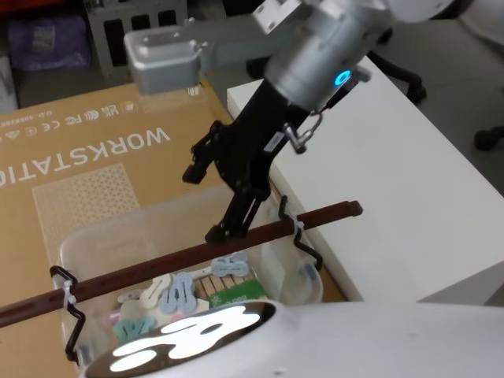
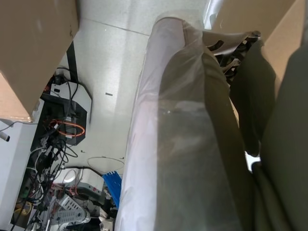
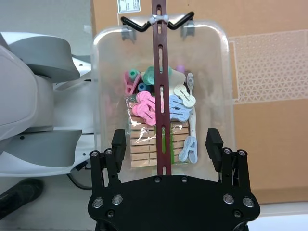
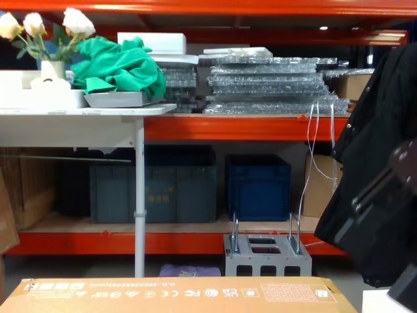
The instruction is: Use one hand to grasp the basket and place it at the designated location.
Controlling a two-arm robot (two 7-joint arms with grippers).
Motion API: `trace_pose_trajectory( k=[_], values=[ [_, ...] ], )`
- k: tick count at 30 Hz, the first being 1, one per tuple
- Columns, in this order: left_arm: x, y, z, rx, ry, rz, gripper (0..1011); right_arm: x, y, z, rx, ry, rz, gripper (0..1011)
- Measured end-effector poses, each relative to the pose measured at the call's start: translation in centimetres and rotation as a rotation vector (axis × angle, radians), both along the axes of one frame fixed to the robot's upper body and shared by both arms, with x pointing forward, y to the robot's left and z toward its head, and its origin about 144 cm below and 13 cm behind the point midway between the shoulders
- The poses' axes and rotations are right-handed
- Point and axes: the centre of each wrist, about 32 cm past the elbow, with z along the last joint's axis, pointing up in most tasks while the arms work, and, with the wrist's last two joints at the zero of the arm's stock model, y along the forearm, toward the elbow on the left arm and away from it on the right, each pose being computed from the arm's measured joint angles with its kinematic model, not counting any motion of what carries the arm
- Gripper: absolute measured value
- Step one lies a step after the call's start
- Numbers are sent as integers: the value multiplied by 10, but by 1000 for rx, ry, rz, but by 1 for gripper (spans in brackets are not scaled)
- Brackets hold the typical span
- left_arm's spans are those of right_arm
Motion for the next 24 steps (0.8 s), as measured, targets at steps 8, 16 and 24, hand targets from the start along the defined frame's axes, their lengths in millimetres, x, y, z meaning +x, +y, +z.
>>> trace_pose_trajectory(
  k=[8,16,24],
  values=[
    [0,0,0,0,0,0,0,-4,-17,14,46,-17,-4,1000],
    [0,0,0,0,0,0,0,-8,-27,25,78,-31,-3,1000],
    [0,0,0,0,0,0,0,-10,-25,26,86,-39,2,1000]
  ],
)
